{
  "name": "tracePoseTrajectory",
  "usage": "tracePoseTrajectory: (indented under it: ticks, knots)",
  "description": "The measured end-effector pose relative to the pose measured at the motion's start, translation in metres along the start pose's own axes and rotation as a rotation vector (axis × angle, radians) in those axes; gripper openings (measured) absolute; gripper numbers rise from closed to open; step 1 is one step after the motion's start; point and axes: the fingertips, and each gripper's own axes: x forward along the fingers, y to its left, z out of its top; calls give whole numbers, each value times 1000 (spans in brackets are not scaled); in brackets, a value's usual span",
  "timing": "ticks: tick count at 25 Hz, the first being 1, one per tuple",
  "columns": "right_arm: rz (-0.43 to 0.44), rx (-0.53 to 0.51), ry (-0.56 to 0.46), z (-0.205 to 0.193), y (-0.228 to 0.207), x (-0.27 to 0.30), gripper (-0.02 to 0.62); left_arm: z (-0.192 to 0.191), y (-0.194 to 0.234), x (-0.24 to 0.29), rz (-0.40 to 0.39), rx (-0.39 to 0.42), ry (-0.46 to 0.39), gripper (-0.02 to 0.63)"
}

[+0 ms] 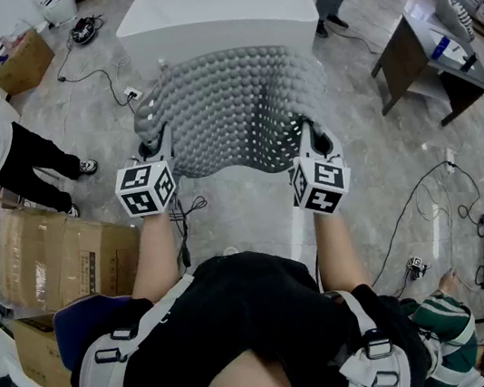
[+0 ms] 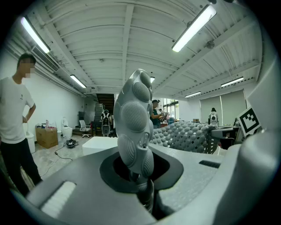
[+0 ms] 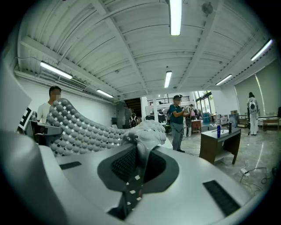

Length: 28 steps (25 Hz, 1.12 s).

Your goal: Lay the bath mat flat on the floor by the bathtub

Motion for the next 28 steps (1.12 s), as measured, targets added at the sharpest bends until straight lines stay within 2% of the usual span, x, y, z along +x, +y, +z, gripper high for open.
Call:
tracePoseTrajectory:
  ticks: [11, 28]
  knots:
    - [10, 0, 22, -9, 14, 2, 17, -12, 18, -4, 9, -30, 15, 25]
    - [-13, -12, 33, -14, 86, 44, 17, -15, 101, 11, -42, -15, 7, 25]
